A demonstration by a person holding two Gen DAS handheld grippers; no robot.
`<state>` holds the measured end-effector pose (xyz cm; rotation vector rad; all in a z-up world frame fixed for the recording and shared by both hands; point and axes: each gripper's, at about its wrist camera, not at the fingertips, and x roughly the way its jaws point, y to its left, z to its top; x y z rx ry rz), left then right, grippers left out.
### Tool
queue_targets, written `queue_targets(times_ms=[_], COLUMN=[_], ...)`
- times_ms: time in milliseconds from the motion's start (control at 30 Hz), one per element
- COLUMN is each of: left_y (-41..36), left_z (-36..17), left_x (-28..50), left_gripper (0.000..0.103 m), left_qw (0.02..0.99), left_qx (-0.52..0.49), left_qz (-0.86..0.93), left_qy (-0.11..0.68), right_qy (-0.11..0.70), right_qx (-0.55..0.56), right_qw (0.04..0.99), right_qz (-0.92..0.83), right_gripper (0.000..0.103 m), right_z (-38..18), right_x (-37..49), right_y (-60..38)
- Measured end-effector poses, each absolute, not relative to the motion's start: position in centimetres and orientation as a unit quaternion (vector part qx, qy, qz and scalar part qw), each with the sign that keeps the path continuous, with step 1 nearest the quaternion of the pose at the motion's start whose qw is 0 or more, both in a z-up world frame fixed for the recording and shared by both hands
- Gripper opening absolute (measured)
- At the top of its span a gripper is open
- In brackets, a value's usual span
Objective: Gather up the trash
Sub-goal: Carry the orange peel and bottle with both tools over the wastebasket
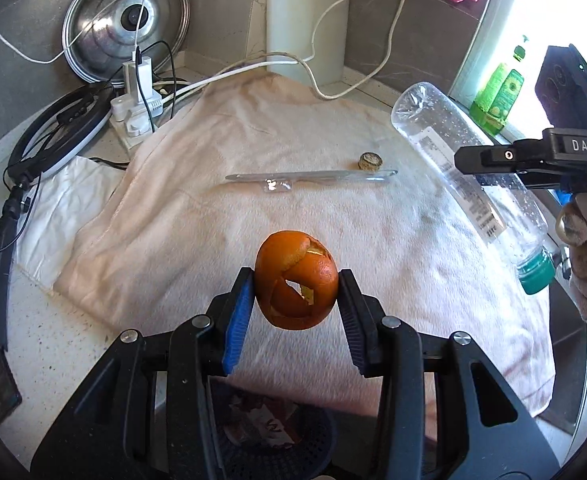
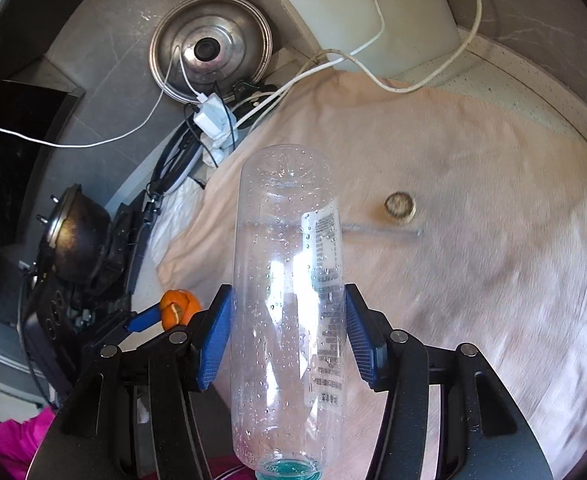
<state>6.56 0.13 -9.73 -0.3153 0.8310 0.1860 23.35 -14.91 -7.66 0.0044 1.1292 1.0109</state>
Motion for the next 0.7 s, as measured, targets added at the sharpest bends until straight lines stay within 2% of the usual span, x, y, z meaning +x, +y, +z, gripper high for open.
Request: queue_targets(times_ms=[700], left_y=[0.7], left_z=[-12.6], left_x=[-4.4], left_gripper=[0.042], left_qw=[0.892], left_qx=[-0.152], left_qz=[0.062], left_qy=[0.422], right_qy=[0.527], right_qx=[0.024], right_qw=[0.733], right_qz=[0.431], right_gripper=[0.053], right_z=[-10.7], right_x=[6.4], right_y=[-15.6])
